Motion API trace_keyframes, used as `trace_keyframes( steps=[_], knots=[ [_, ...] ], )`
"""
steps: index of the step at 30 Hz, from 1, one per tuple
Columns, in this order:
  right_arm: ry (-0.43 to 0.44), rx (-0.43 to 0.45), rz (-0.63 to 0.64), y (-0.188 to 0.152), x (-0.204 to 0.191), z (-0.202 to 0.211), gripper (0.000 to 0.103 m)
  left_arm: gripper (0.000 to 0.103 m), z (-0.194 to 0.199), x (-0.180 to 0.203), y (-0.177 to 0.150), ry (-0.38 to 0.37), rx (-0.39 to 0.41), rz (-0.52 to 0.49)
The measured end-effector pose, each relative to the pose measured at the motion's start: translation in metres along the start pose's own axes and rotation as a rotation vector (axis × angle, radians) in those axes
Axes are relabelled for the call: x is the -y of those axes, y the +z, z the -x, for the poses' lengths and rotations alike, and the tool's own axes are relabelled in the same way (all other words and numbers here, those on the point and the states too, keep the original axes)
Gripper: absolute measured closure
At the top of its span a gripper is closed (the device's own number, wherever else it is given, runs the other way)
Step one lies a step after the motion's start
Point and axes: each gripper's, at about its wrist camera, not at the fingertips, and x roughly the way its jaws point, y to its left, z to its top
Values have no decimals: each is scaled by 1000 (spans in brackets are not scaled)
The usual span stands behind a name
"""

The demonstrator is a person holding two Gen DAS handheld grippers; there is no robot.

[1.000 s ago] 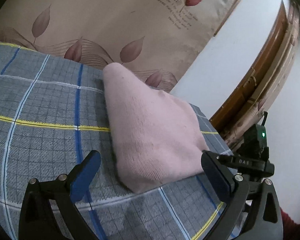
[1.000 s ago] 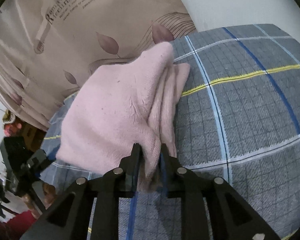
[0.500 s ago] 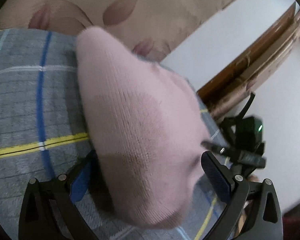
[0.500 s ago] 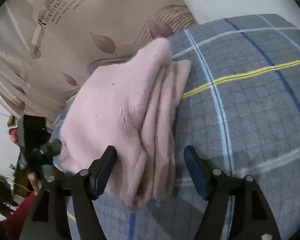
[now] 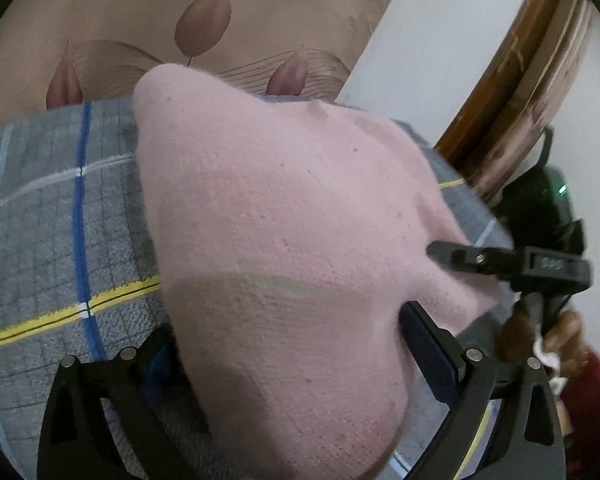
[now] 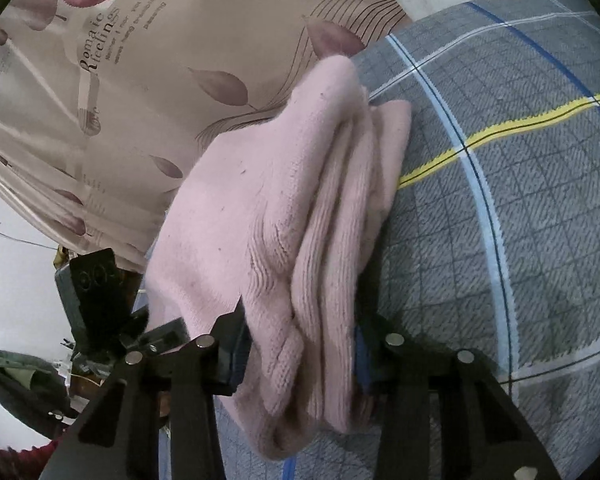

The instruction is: Fold small clothes

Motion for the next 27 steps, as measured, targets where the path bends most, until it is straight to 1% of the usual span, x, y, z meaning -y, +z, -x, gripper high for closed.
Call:
trace_keyframes(
  steps=[3,7,9,14,22,27],
  knots=[
    [-14,6,10,-2,-1,0,64,5,-3,4,0,39,-1,-18],
    [-13,8,0,0,0,-1,64,5,-2,9,-1,62,-3,-29],
    [-17,10,7,0,-2,-1,62,5,-2,11,-3,74,-3,-36],
    [-18,11,10,1,-2,-2,62,5,-1,10,-4,78,-3,-38],
    [-49,7,34,1,-7,-5,64,5,-2,9,-4,85,-4,-41],
    [-49,6,40,1,-9,-6,67,10,-5,11,-2,116,-5,-49]
  ],
)
